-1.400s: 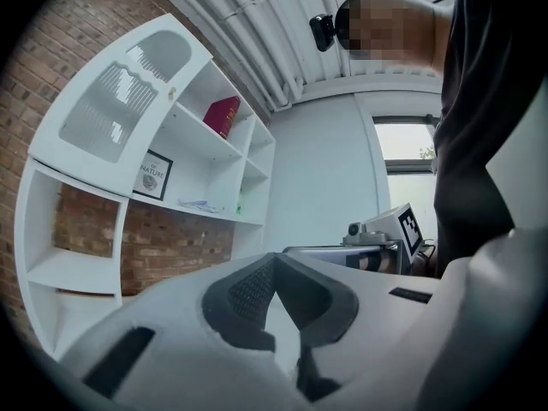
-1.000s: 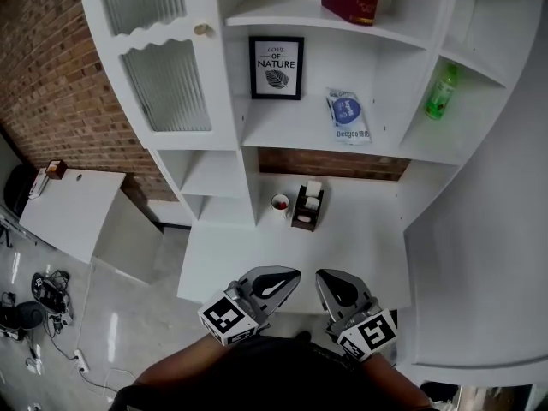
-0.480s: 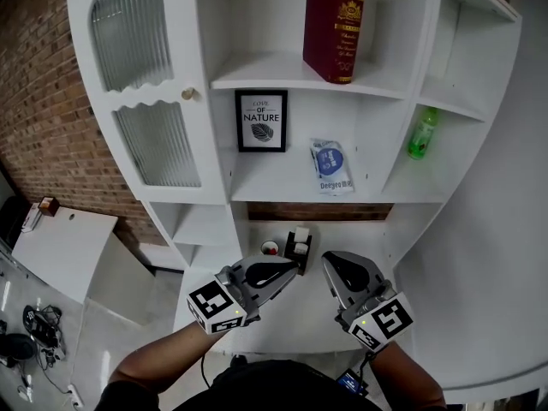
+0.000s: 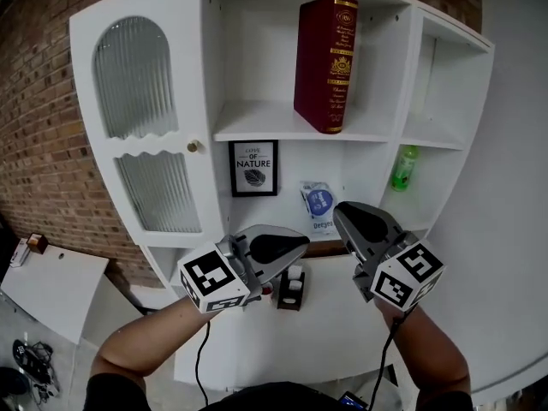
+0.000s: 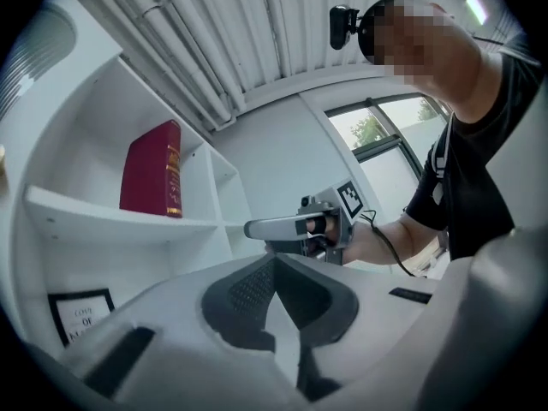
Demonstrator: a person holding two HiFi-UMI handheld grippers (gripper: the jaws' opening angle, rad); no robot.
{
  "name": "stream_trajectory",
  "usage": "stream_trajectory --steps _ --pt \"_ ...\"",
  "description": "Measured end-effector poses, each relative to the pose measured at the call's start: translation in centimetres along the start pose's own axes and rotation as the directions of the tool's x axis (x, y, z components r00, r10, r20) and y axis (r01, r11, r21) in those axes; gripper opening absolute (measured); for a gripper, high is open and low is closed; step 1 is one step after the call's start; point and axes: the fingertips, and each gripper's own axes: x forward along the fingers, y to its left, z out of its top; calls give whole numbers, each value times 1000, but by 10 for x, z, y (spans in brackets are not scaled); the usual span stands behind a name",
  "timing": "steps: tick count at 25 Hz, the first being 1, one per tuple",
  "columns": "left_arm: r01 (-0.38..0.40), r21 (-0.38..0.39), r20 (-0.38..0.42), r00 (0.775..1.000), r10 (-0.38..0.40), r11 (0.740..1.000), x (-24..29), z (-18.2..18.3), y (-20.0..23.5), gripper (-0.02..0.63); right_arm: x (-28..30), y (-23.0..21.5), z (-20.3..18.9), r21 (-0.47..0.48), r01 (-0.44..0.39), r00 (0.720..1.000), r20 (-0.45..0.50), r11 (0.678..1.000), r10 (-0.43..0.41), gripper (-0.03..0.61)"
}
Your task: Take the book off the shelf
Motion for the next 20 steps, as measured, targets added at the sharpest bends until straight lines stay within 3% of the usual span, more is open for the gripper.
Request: stream_trajectory --steps 5,9,16,20 --pt "5 61 16 1000 -6 998 18 37 42 8 28 -49 61 -74 114 993 52 991 -110 36" --pt "7 78 47 999 -11 997 30 67 70 8 52 -88 97 -56 183 981 74 981 -179 114" --pt "-21 72 84 996 15 997 33 97 112 8 90 -131 125 -20 265 964 35 964 -264 279" --pt "-21 53 92 996 16 998 34 101 123 8 113 -142 123 63 252 968 -15 966 -252 305"
